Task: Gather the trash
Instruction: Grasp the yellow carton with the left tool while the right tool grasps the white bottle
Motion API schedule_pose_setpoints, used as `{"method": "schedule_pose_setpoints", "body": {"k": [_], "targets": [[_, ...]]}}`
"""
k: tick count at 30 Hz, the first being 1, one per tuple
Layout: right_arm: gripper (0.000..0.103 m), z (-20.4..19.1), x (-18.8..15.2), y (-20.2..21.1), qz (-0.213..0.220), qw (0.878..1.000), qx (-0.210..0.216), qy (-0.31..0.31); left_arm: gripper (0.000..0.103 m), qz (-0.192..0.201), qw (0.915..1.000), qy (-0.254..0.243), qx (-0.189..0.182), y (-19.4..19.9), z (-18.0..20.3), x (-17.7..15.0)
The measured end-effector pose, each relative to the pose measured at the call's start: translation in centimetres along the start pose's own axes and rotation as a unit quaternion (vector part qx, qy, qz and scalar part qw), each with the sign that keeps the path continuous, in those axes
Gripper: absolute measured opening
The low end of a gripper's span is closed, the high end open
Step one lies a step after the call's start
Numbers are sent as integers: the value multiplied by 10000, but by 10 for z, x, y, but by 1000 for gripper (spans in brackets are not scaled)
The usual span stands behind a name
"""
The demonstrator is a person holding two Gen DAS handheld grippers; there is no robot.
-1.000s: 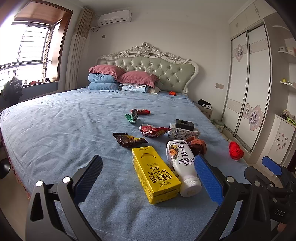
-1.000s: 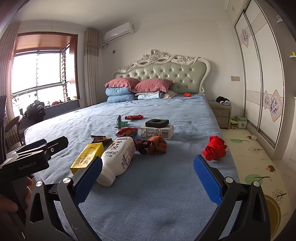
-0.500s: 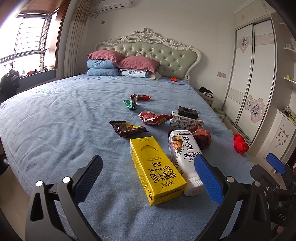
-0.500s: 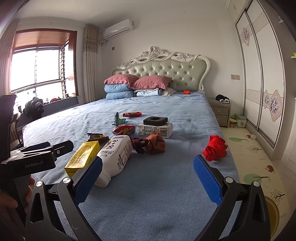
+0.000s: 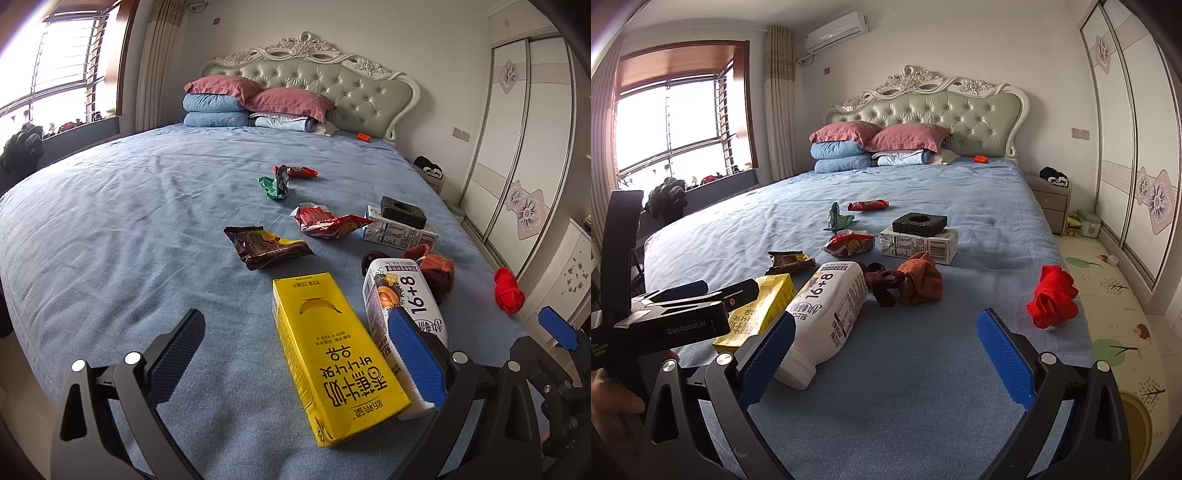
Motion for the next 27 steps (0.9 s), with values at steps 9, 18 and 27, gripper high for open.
{"method": "schedule_pose_setpoints", "body": {"k": [9, 18, 27], "targets": [[95, 2, 13, -23, -365, 9991, 188, -82, 99, -553, 9984, 80, 125, -31, -7, 7], [95, -4, 30, -40, -595, 9979, 268, -6, 99, -1377, 9900, 237, -189, -60, -6, 7], [95, -5, 36, -51, -749, 9966, 336, -58, 99, -1779, 9830, 307, -345, -81, -5, 3]]}}
Point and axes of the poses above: each gripper's, at about its wrist camera, not at the fingertips, and y roughly against the way its jaws point, z to its right, x to its top, the point moved 9 cm from there along -y, roughly the way its jaws point, and after that the axes turned 13 degrees about -z, right-handed, at the moved point
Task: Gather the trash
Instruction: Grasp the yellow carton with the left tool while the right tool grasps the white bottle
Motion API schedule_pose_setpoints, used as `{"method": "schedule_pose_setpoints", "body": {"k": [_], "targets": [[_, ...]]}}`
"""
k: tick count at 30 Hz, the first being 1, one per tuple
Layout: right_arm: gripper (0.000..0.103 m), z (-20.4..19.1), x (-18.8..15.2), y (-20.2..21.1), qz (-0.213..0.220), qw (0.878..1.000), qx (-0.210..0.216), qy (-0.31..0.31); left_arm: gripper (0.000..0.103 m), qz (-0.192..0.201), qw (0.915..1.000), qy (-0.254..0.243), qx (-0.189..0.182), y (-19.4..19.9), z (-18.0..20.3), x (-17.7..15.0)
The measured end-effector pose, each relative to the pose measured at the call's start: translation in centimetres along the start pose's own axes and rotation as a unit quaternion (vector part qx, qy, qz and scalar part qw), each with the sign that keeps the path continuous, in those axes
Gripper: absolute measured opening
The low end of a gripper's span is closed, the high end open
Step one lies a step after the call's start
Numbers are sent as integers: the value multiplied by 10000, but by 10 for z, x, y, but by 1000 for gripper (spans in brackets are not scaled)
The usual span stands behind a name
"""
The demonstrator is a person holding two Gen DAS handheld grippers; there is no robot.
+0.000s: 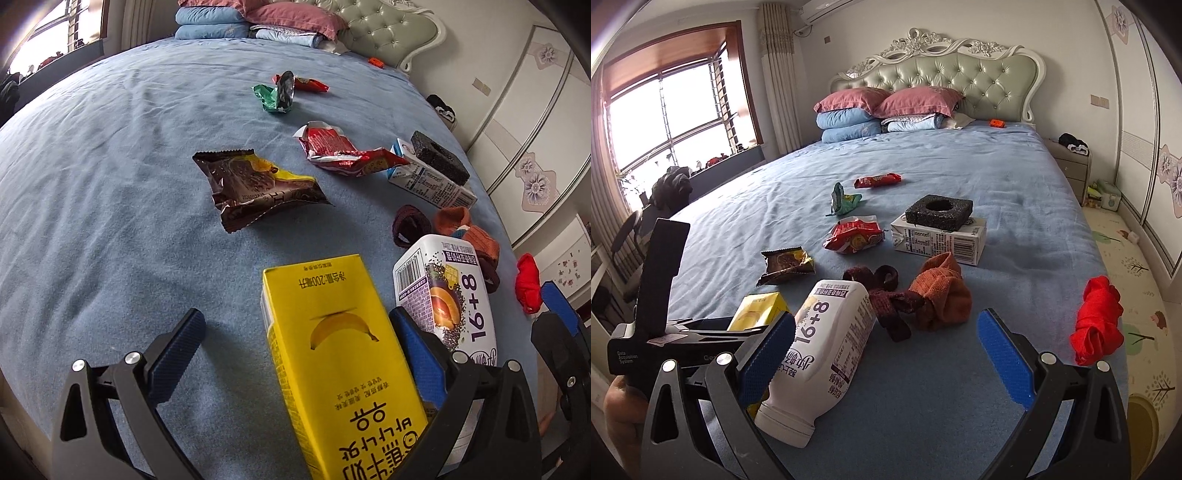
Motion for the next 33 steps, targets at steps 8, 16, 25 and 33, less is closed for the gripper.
{"method": "schedule_pose_setpoints", "body": {"k": [8, 16, 25, 33], "targets": [[95, -9, -2, -5, -99, 9999, -10, 56, 63, 179, 9994, -302, 66, 8, -8, -2], [95, -29, -5, -15, -231, 9997, -7, 93, 52, 452, 9971, -603, 129, 20, -27, -1], [77, -53, -9, -43, -621, 9978, -98, 230, 52, 606, 9969, -468, -183, 33, -47, 2], [60, -50, -16, -56, -800, 9965, -120, 218, 52, 572, 9961, -453, -500, 36, -45, -6]]}}
Point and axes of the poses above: each gripper's, at about its wrist camera, not at the fingertips, and y roughly against the way its jaws point, z to its right, x to its top, the point moved 9 cm from there along -y, roughly the way its jaws point, and after that the axes turned 13 degrees about -z, right-handed, at the moved point
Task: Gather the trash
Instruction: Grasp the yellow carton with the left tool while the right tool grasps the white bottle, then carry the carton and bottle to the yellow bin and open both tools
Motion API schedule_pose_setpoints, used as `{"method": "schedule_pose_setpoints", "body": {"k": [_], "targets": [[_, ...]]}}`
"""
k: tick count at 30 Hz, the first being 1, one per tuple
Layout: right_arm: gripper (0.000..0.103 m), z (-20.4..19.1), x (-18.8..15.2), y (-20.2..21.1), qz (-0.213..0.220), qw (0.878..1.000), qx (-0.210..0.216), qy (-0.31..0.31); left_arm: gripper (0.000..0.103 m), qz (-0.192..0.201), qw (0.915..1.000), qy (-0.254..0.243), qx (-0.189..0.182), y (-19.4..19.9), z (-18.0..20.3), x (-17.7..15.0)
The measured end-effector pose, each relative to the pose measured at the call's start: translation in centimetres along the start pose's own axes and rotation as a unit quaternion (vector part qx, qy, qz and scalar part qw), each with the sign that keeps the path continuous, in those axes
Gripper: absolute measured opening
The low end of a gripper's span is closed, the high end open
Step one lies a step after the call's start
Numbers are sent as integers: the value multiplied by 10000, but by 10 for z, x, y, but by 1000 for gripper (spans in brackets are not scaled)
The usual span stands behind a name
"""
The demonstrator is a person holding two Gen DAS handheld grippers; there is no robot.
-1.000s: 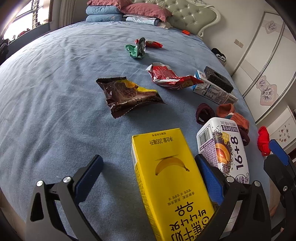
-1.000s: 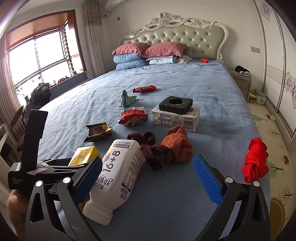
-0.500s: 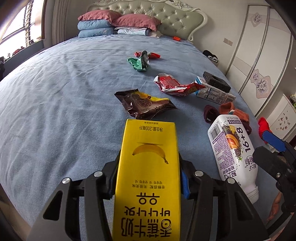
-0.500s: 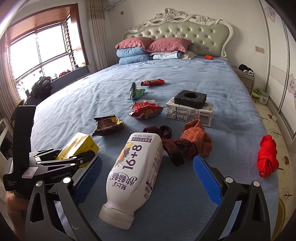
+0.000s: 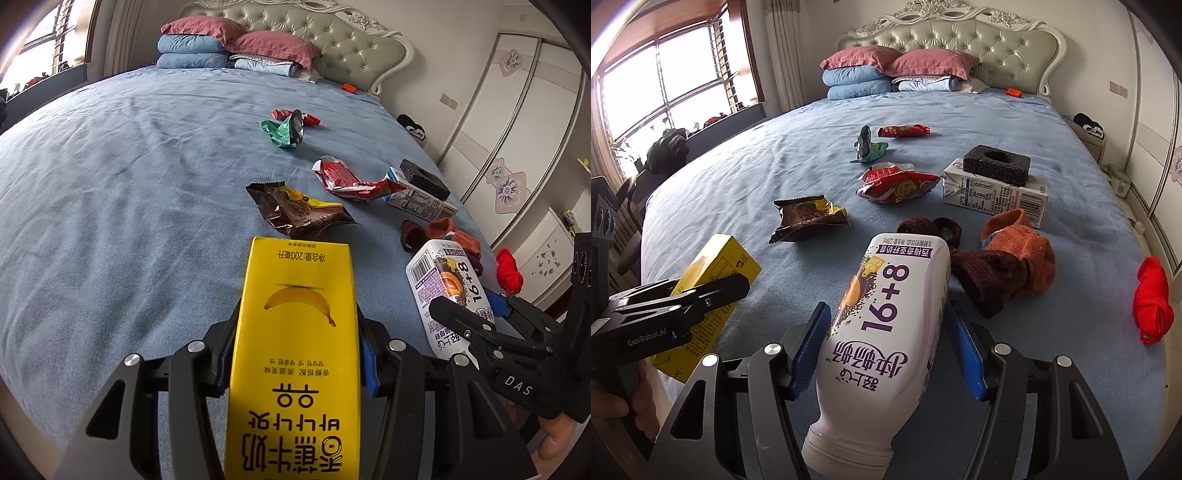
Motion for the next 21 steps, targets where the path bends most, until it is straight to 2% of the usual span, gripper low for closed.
{"method": "schedule_pose_setpoints", "body": {"k": [3, 14, 21], "targets": [[53, -1, -3, 4, 25, 9997, 211, 72, 52, -7, 9998, 5, -192, 3, 6, -2], [49, 9, -22, 34, 246, 9940, 1066, -81, 52, 71, 9987, -199, -464, 16, 42, -7], [49, 27, -36, 60, 474, 9911, 1227, -224, 52, 66, 9975, -455, -542, 18, 80, -11]]}}
Point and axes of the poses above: each gripper's, at about its wrist camera, not at the fingertips, and y roughly against the way its jaws point, z to its right, x to its top, the point moved 9 cm from there along -y, roughly the way its jaws point, and after that the axes turned 13 degrees about -z, right-handed, at the moved point
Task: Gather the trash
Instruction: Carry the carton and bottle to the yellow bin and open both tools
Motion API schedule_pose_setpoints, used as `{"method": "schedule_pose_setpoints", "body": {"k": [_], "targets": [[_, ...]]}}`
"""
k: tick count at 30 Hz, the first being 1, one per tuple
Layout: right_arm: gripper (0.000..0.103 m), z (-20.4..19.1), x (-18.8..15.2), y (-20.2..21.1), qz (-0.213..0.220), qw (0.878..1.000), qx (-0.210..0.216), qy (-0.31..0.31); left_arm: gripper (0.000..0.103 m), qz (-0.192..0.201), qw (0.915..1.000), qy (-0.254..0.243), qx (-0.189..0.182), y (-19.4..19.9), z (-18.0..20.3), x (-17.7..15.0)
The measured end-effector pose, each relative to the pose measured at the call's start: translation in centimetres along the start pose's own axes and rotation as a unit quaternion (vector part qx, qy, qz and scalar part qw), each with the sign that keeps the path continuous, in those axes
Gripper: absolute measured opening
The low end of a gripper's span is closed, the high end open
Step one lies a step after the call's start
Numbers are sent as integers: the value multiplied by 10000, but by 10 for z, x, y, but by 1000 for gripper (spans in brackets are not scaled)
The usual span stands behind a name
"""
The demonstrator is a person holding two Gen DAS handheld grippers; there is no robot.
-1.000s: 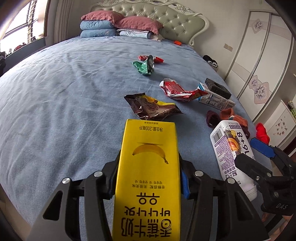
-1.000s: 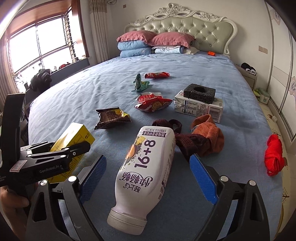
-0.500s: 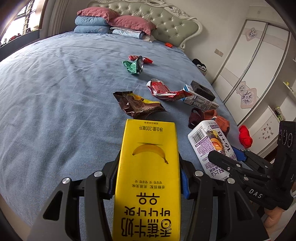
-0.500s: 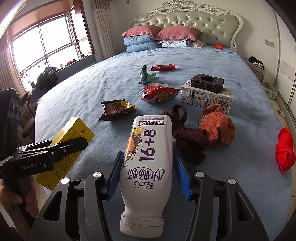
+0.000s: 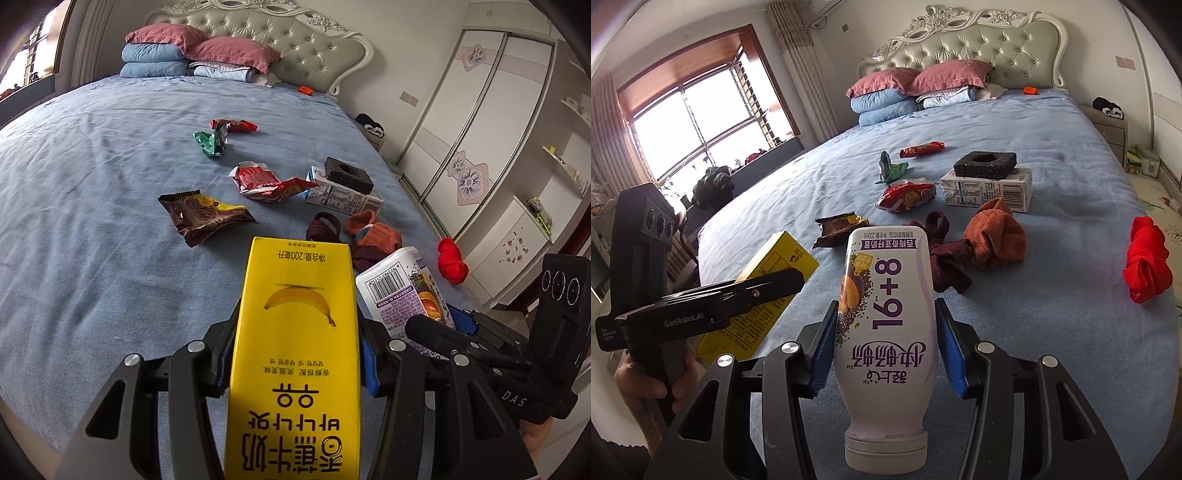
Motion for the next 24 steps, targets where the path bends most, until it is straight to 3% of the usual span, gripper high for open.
{"method": "schedule_pose_setpoints", "body": {"k": [13, 24], "targets": [[49, 79, -24, 82, 611, 9958, -404, -555, 52, -359, 9958, -674, -513, -41, 116, -3], [49, 186, -62, 153, 1116, 9791, -997, -1377, 52, -867, 9794, -1573, -919, -99, 248, -16]]}}
Point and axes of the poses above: each gripper's, at about its wrist camera, not at the fingertips, and y roughly against the way its jaws point, z to its right, x to its top, the point moved 9 cm from there along -y, roughly the way its jaws point, and after that the axes turned 13 degrees about -z, right-handed, at the moved point
